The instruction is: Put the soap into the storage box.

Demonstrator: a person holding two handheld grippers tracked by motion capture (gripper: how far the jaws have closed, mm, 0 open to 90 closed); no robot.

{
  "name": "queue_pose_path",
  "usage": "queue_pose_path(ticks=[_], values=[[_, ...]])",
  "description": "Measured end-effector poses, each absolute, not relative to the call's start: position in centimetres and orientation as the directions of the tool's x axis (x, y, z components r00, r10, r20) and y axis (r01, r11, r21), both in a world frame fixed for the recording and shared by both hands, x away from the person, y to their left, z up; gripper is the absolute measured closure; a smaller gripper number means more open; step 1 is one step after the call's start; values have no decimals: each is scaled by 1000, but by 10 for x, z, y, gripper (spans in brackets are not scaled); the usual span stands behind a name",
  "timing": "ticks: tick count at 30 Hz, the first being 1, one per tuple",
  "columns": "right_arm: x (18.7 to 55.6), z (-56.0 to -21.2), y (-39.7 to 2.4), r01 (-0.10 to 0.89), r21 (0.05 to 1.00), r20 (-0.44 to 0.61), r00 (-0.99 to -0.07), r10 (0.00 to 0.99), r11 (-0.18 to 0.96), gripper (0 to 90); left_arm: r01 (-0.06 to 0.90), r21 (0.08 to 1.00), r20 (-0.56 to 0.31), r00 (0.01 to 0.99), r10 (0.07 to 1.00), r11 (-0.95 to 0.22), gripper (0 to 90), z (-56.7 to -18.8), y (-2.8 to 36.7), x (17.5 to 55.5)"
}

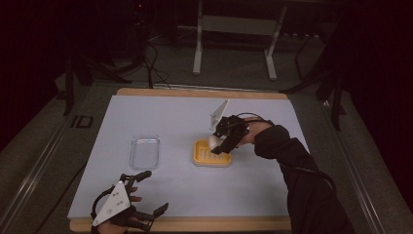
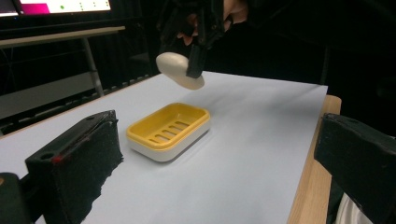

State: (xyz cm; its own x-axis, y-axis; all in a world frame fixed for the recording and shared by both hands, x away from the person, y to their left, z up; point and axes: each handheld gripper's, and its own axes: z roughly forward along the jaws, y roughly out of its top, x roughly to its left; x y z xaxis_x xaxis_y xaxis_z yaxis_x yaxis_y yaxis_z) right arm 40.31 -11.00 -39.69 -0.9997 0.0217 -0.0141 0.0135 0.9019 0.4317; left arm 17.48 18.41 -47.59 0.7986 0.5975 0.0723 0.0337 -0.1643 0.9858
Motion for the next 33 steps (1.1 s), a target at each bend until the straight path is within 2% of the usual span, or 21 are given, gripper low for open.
queue_pose_path(ticks=[12, 24, 33], values=[[413, -430, -111, 2, 475, -24, -1000, 16, 880, 400, 33, 984, 78, 804, 589, -175, 8, -476, 184, 175], [423, -465, -109, 33, 431, 13, -999, 30, 902, 399, 32, 982, 83, 812, 577, -185, 8, -477, 183, 175], [426, -477, -100, 42, 453, 32, -999, 31, 891, 398, 29, 982, 84, 814, 575, -185, 8, -477, 183, 174]])
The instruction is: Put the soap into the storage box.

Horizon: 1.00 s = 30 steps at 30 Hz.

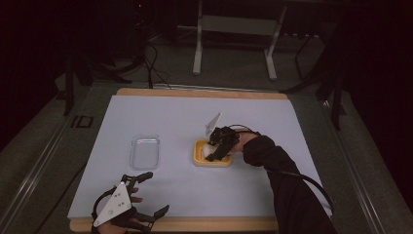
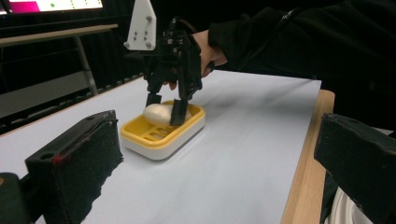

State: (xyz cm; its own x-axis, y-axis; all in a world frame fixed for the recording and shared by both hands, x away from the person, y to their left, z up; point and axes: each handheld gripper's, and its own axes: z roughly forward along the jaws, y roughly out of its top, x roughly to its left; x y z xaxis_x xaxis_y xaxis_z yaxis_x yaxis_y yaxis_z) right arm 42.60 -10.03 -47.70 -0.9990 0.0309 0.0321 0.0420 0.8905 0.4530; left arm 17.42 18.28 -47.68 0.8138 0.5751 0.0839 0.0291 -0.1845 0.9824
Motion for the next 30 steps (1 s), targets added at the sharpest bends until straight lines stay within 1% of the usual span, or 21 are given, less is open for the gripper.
queue_pose_path(ticks=[4, 6, 9, 16, 18, 24, 30], values=[[428, -483, -99, 44, 455, 16, -999, 41, 889, 397, 28, 983, 84, 815, 573, -184, 8, -477, 183, 174], [427, -488, -97, 17, 451, -15, -1000, 27, 893, 397, 27, 982, 86, 816, 571, -185, 8, -477, 183, 174], [425, -492, -94, -4, 445, -28, -1000, 10, 895, 394, 27, 982, 86, 817, 570, -186, 8, -477, 183, 174], [425, -491, -92, 16, 422, -18, -999, 26, 906, 379, 27, 982, 86, 819, 568, -187, 8, -477, 182, 174], [425, -489, -92, 28, 428, -10, -999, 35, 903, 377, 28, 982, 86, 818, 568, -188, 8, -477, 182, 174], [423, -475, -95, 16, 466, -18, -999, 28, 885, 376, 29, 981, 87, 818, 568, -192, 8, -477, 182, 174], [421, -457, -101, 38, 494, -42, -997, 68, 869, 377, 29, 981, 87, 815, 572, -190, 8, -477, 182, 174]])
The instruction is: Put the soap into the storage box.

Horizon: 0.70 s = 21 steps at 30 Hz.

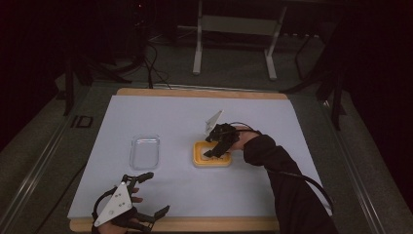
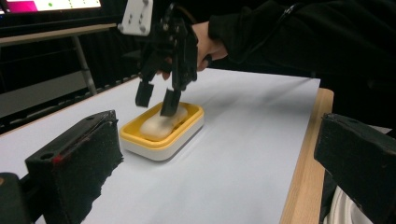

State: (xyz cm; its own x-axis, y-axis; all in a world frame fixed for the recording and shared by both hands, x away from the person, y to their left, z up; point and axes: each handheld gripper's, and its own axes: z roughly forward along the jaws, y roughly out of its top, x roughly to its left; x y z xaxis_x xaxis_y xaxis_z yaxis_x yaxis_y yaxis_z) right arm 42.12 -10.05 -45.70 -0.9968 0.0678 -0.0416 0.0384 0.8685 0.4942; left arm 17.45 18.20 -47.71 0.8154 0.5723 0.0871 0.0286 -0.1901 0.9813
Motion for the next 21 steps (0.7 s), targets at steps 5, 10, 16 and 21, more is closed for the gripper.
queue_pose_path(ticks=[5, 10, 16, 21], values=[[417, -446, -106, 44, 511, -70, -993, 92, 859, 379, 28, 981, 87, 815, 573, -190, 7, -477, 182, 175], [410, -436, -115, 60, 513, -97, -987, 127, 857, 327, 28, 981, 89, 815, 572, -193, 8, -477, 182, 175], [404, -429, -122, 115, 520, -121, -971, 206, 846, 188, 29, 980, 91, 814, 573, -196, 7, -477, 181, 175], [402, -429, -128, 184, 500, -155, -942, 297, 846, 105, 31, 980, 90, 813, 575, -197, 7, -478, 181, 175]])
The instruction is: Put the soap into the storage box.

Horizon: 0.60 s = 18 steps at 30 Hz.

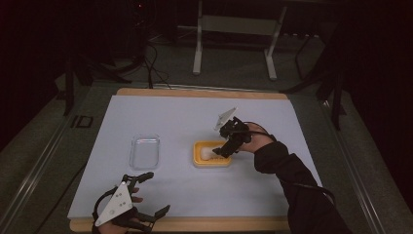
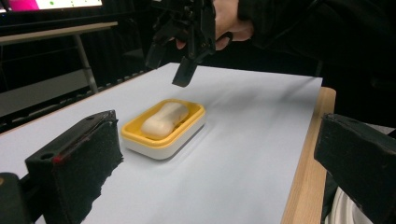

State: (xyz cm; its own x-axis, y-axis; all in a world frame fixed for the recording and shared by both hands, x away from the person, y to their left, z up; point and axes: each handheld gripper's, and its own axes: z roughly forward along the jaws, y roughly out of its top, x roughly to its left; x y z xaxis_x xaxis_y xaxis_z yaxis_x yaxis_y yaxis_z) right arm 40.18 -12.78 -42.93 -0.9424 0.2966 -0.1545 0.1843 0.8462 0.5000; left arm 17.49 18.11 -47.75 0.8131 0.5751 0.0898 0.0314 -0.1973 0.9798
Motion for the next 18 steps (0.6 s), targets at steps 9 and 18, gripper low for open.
queue_pose_path(ticks=[9, 18], values=[[403, -430, -151, 314, 554, -109, -890, 442, 771, 122, 35, 979, 90, 812, 576, -202, 8, -478, 181, 174], [396, -437, -179, 400, 582, -111, -824, 556, 708, 132, 36, 979, 89, 813, 575, -202, 8, -478, 181, 174]])
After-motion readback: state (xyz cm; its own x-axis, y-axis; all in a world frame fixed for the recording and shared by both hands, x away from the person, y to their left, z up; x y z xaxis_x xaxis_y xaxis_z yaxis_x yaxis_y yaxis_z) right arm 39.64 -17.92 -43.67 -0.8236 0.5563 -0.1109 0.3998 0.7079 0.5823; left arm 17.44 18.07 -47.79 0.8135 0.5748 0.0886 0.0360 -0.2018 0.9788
